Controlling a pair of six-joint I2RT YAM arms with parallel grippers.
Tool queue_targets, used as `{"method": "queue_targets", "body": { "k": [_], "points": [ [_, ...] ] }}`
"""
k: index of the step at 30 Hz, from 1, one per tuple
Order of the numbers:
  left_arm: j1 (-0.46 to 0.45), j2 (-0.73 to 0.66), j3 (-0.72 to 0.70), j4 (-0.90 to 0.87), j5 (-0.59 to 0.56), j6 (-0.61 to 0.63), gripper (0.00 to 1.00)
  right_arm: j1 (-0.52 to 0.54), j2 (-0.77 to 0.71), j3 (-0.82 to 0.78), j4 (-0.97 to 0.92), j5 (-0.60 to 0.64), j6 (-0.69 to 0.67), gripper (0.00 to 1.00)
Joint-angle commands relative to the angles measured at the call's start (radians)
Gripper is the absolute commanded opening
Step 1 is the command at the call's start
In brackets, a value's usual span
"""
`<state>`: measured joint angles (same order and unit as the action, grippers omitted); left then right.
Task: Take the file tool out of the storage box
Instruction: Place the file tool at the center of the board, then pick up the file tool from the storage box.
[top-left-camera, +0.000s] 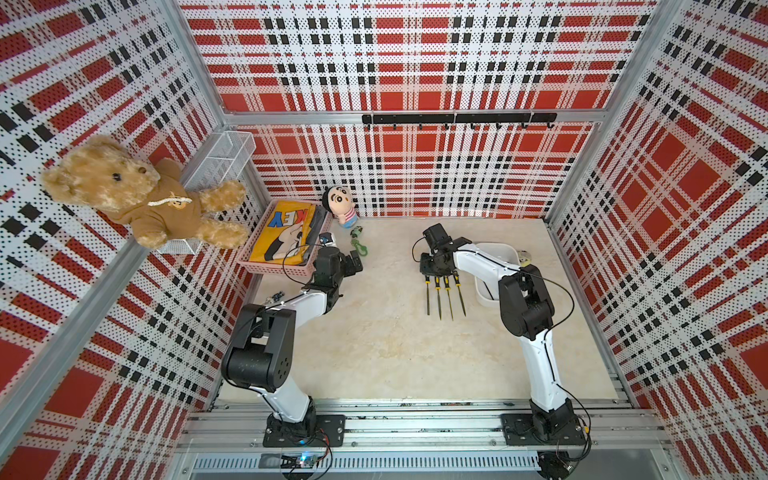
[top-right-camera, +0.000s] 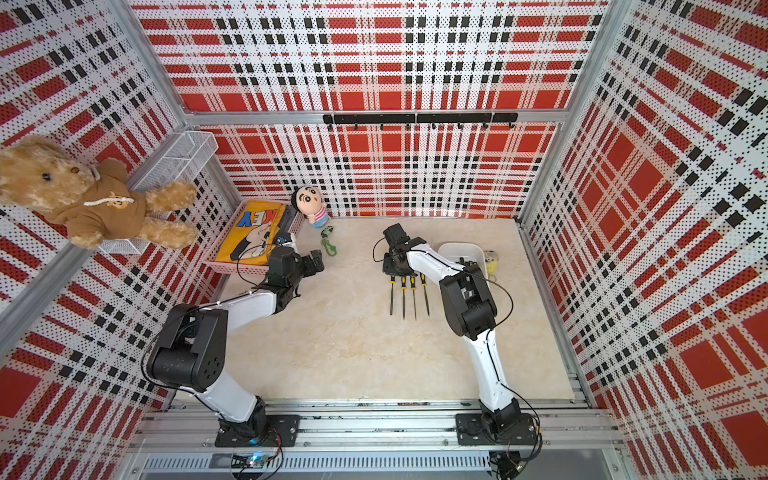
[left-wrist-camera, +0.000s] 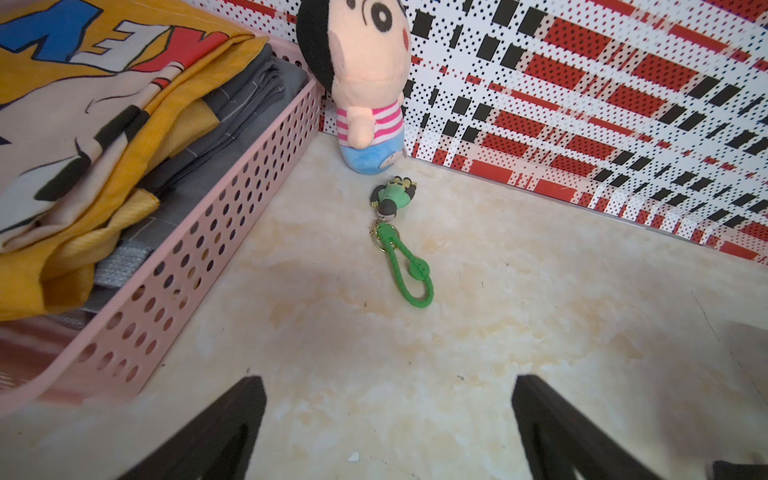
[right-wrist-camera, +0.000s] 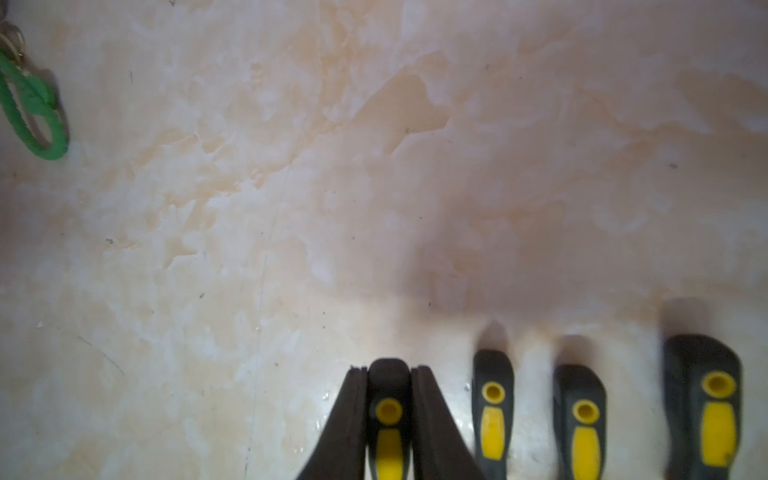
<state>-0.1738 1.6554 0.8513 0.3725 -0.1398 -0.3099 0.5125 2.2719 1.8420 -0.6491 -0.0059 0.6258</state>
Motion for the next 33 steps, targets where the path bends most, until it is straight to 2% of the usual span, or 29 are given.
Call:
{"method": "queue_targets", "body": {
  "k": [1, 6, 11, 14, 19, 22, 26, 33],
  "points": [
    [-0.001, -0.014, -0.011, 0.008, -0.015, 0.007, 1.00, 0.008, 0.040, 0.025, -0.020, 0.022, -0.014, 0.16],
    [0.005, -0.019, -0.009, 0.007, -0.008, 0.011, 1.00, 0.014, 0.049, 0.019, -0.033, 0.038, -0.021, 0.17],
    [0.013, -0.025, -0.008, 0.008, -0.002, 0.011, 1.00, 0.018, 0.043, 0.008, -0.034, 0.046, -0.024, 0.34],
    [0.014, -0.022, -0.006, 0.007, 0.000, 0.011, 1.00, 0.018, 0.036, 0.017, -0.036, 0.052, -0.029, 0.39],
    [0.014, -0.021, 0.000, 0.006, 0.003, 0.007, 0.99, 0.019, -0.012, 0.075, -0.059, 0.075, -0.061, 0.40],
    [0.014, -0.018, 0.006, 0.006, 0.006, 0.008, 1.00, 0.008, -0.083, 0.094, -0.044, 0.101, -0.152, 0.41],
    [0.013, -0.013, 0.014, 0.006, 0.022, 0.007, 1.00, -0.070, -0.192, 0.010, 0.035, 0.079, -0.248, 0.40],
    [0.002, -0.020, 0.000, 0.013, 0.039, 0.025, 1.00, -0.269, -0.315, -0.254, 0.128, 0.022, -0.289, 0.40]
  ]
}}
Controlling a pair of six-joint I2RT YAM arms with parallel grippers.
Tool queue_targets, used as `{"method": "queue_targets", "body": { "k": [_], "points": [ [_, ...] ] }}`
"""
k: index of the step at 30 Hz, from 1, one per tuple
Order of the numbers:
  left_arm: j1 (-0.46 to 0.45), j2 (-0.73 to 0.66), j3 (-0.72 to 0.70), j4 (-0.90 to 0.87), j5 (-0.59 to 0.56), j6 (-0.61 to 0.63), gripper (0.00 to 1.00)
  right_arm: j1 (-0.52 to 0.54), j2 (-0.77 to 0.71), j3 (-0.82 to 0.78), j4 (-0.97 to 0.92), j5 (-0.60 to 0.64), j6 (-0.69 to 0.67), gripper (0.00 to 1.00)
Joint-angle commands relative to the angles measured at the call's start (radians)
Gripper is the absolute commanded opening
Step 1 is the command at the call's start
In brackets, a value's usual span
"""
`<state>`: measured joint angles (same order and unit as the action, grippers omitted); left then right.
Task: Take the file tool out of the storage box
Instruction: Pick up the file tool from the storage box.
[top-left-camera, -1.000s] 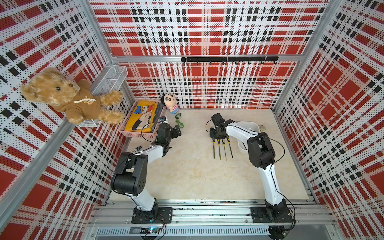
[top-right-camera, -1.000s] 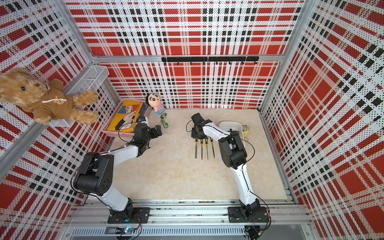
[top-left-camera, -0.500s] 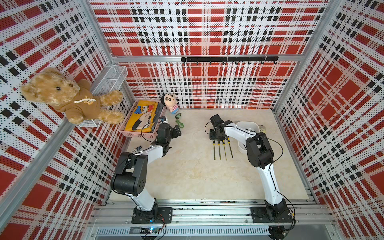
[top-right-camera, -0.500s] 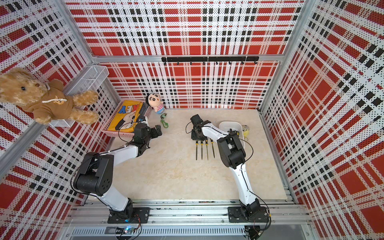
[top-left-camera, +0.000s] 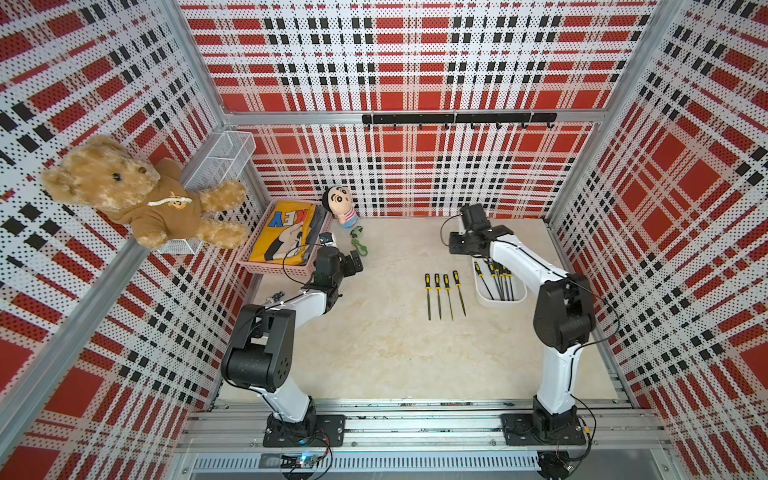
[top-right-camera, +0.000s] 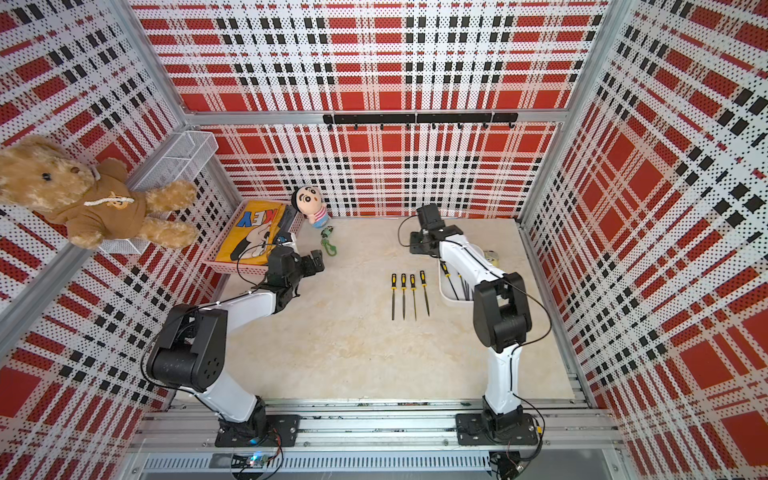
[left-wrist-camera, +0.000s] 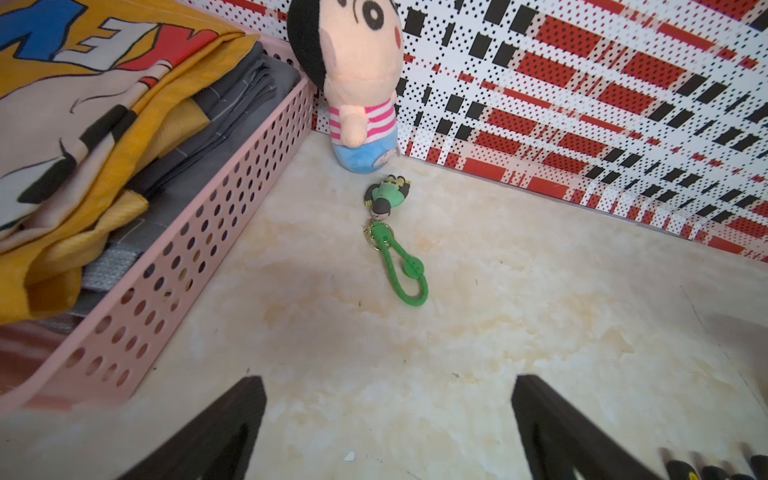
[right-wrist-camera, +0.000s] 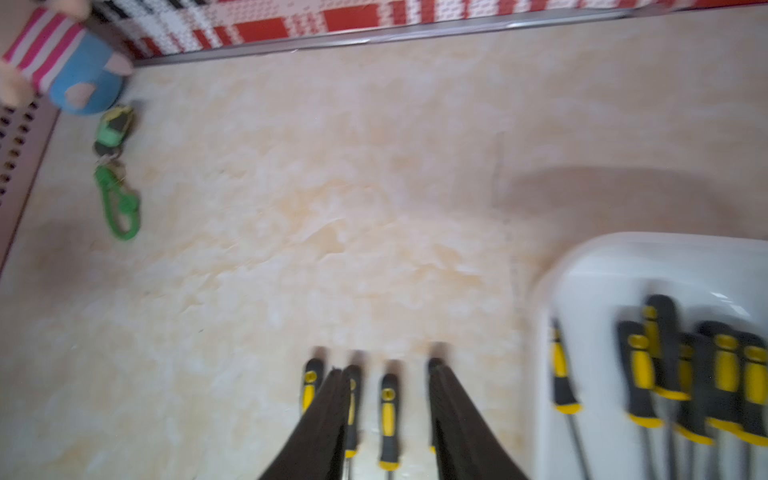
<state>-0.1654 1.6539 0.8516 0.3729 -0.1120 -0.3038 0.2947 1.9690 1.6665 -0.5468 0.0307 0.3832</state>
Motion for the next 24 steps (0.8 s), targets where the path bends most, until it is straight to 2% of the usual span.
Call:
{"method": "queue_targets", "body": {
  "k": [1, 10, 24],
  "points": [
    [-0.006, -0.020, -0.001, 0.012, 0.012, 0.019, 1.00, -0.065, -0.019, -0.096, 0.025, -0.017, -0.055, 0.40],
    [-0.008, -0.012, 0.008, 0.012, 0.010, 0.015, 1.00, -0.124, 0.039, -0.148, 0.014, -0.022, -0.120, 0.44],
    [-0.008, -0.017, -0.001, 0.012, 0.001, 0.019, 1.00, -0.134, 0.228, 0.027, -0.059, -0.033, -0.186, 0.45]
  ]
}}
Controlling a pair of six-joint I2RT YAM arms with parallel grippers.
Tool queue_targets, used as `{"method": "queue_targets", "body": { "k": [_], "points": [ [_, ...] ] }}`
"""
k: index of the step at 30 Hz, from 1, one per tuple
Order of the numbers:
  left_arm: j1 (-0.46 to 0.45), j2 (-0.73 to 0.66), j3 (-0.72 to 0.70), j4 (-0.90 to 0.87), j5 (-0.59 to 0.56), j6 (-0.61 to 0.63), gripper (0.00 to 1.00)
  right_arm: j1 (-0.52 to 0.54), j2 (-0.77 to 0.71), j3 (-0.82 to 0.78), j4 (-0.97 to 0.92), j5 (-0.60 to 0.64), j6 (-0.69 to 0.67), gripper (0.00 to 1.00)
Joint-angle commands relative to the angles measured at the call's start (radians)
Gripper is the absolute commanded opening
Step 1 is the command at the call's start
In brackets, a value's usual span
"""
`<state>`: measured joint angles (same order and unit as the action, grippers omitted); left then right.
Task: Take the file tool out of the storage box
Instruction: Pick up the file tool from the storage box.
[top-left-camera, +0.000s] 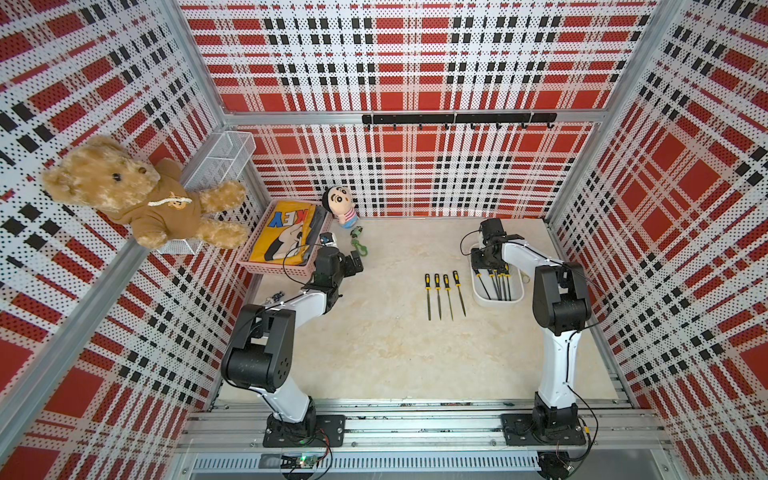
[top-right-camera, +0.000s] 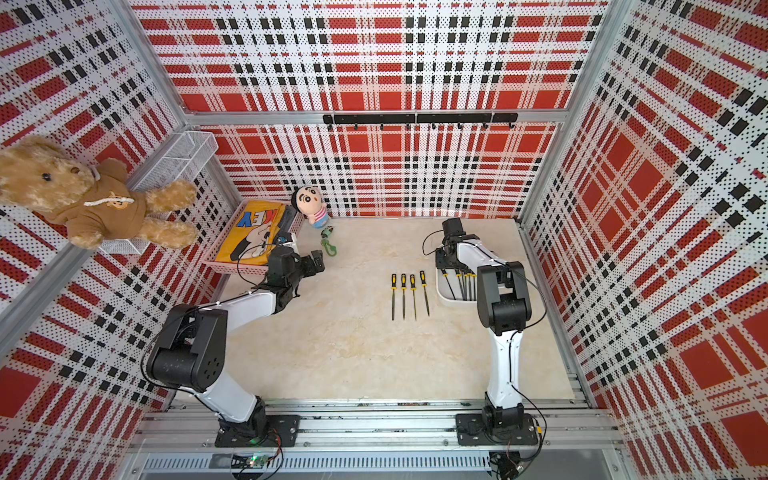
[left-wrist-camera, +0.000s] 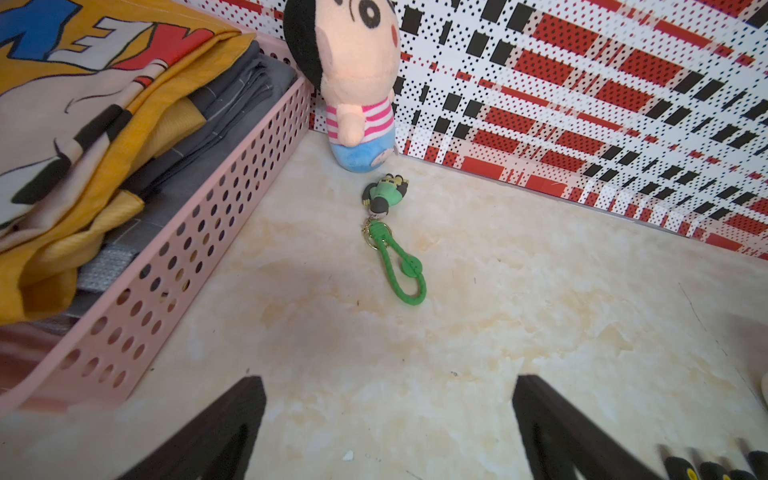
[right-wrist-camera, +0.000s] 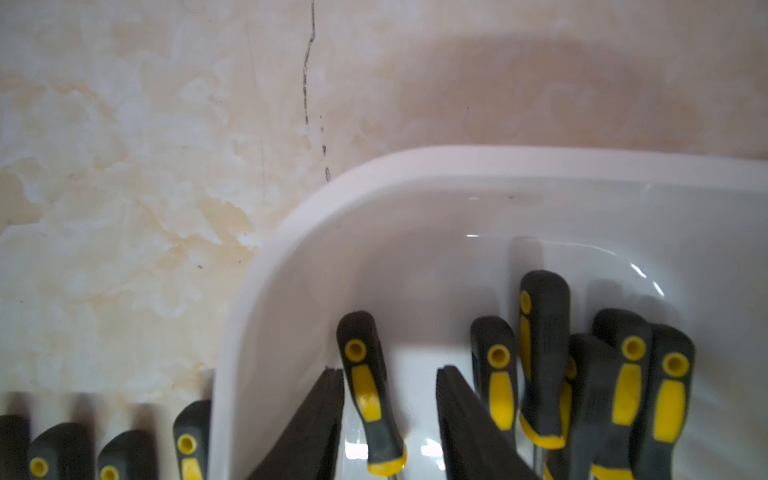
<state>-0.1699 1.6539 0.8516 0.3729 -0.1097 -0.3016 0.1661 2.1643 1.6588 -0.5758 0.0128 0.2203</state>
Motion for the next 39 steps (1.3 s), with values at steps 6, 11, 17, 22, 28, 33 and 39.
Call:
{"method": "queue_targets", "body": {
  "k": [6, 11, 17, 22, 28, 33, 39],
  "points": [
    [-0.002, -0.018, -0.003, 0.012, -0.003, 0.016, 1.00, -0.005, 0.072, 0.049, -0.044, -0.032, -0.032, 0.43],
    [0.000, -0.015, 0.000, 0.012, -0.001, 0.018, 1.00, -0.005, 0.095, 0.041, -0.050, -0.033, -0.035, 0.40],
    [0.000, -0.011, 0.011, 0.009, -0.001, 0.018, 1.00, -0.007, 0.078, 0.027, -0.034, -0.033, -0.022, 0.30],
    [-0.001, -0.007, 0.021, 0.006, 0.002, 0.016, 1.00, -0.011, 0.050, 0.047, -0.047, -0.016, -0.006, 0.17],
    [-0.002, -0.003, 0.030, 0.004, 0.004, 0.017, 1.00, 0.006, -0.101, 0.065, -0.019, 0.055, 0.070, 0.13],
    [-0.003, 0.003, 0.033, 0.003, 0.005, 0.003, 1.00, 0.090, -0.204, 0.103, -0.032, 0.124, 0.091, 0.13],
    [-0.007, 0.017, 0.041, 0.004, 0.001, 0.002, 1.00, 0.232, -0.154, 0.229, -0.106, 0.011, 0.213, 0.14]
  ]
}}
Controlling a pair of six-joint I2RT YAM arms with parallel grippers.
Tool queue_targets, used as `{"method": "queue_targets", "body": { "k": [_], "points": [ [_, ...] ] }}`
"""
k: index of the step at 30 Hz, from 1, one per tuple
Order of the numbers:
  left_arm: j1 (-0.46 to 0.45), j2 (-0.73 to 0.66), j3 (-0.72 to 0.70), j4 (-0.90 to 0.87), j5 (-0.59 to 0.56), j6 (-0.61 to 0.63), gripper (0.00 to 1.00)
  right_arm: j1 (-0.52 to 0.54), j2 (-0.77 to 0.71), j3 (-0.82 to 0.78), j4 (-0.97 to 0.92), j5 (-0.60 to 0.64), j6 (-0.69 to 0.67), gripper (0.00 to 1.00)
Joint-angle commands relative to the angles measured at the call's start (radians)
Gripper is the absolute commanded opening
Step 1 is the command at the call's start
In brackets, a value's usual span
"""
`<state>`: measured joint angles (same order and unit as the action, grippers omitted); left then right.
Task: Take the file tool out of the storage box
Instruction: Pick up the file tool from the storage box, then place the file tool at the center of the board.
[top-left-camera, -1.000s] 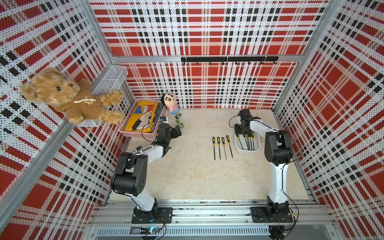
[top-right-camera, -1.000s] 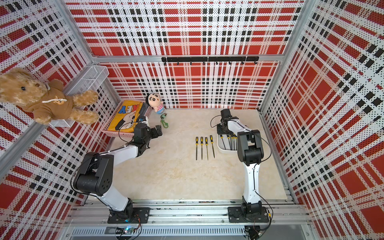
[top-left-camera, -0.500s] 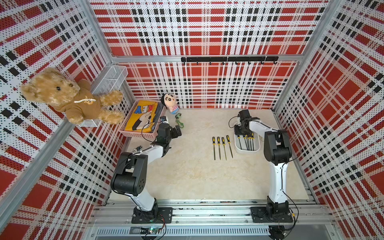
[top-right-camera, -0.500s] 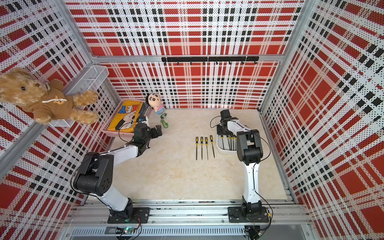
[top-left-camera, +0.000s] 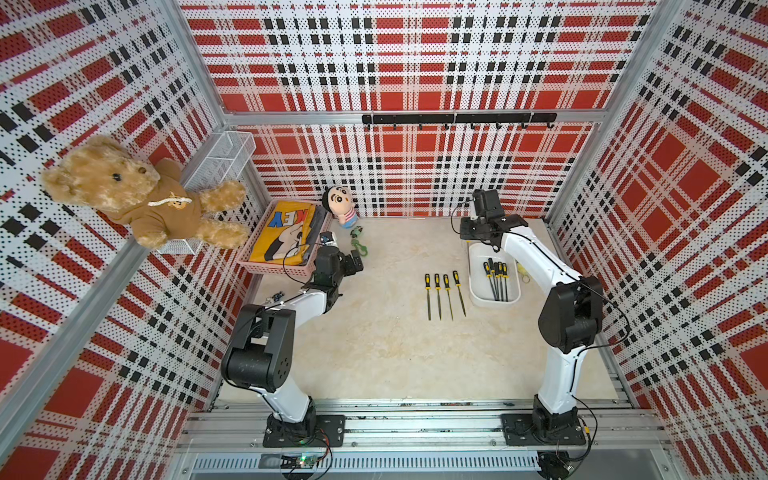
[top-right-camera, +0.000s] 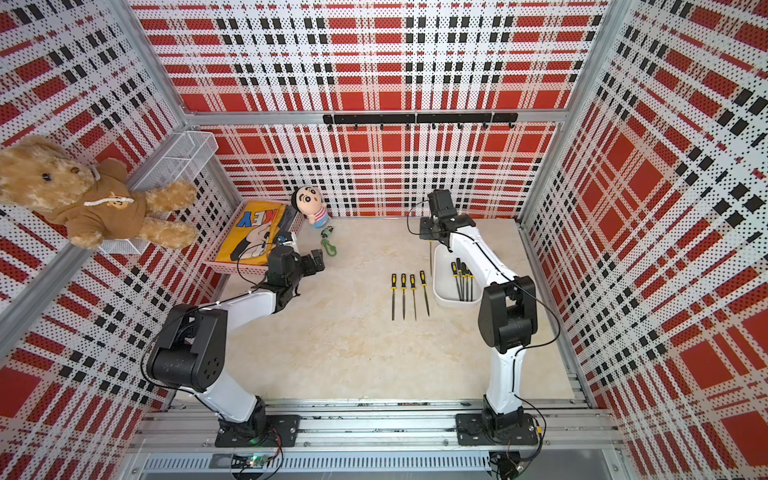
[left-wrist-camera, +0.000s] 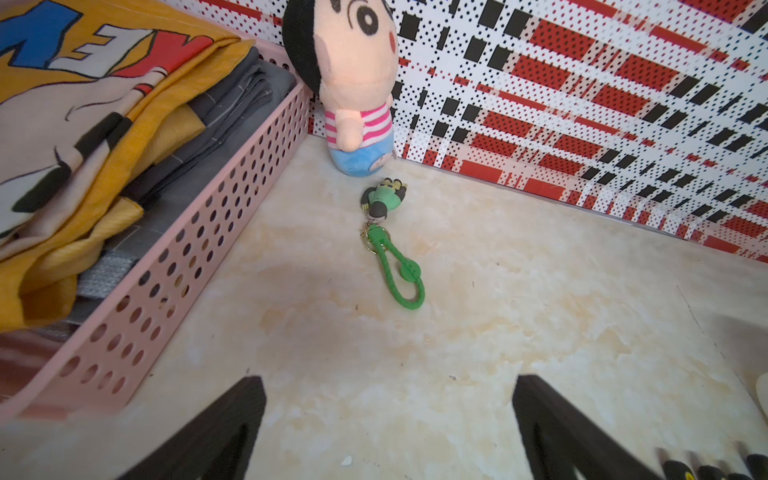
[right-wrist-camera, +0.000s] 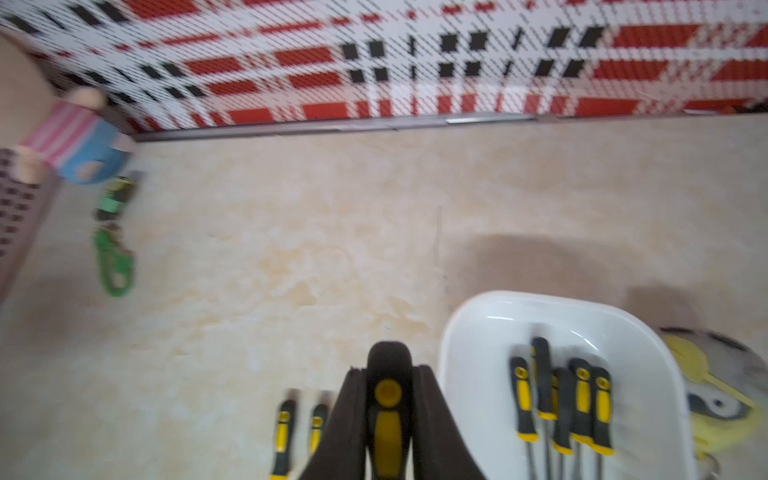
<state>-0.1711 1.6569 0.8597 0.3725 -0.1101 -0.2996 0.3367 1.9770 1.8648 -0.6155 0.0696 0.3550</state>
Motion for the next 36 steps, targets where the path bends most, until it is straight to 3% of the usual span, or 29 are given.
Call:
{"method": "queue_targets", "body": {
  "k": [1, 5, 11, 36],
  "points": [
    [-0.007, 0.015, 0.036, 0.003, 0.000, -0.004, 1.00, 0.095, 0.050, 0.027, -0.067, -0.048, 0.110, 0.14],
    [-0.011, 0.016, 0.030, 0.003, -0.005, -0.006, 1.00, 0.185, 0.118, -0.005, -0.017, -0.068, 0.253, 0.12],
    [-0.008, -0.001, 0.000, 0.004, -0.025, 0.003, 1.00, 0.216, 0.197, -0.033, 0.030, -0.089, 0.344, 0.12],
    [0.001, 0.008, -0.024, 0.024, -0.024, -0.018, 1.00, 0.246, 0.353, -0.012, -0.020, -0.074, 0.341, 0.16]
  ]
}}
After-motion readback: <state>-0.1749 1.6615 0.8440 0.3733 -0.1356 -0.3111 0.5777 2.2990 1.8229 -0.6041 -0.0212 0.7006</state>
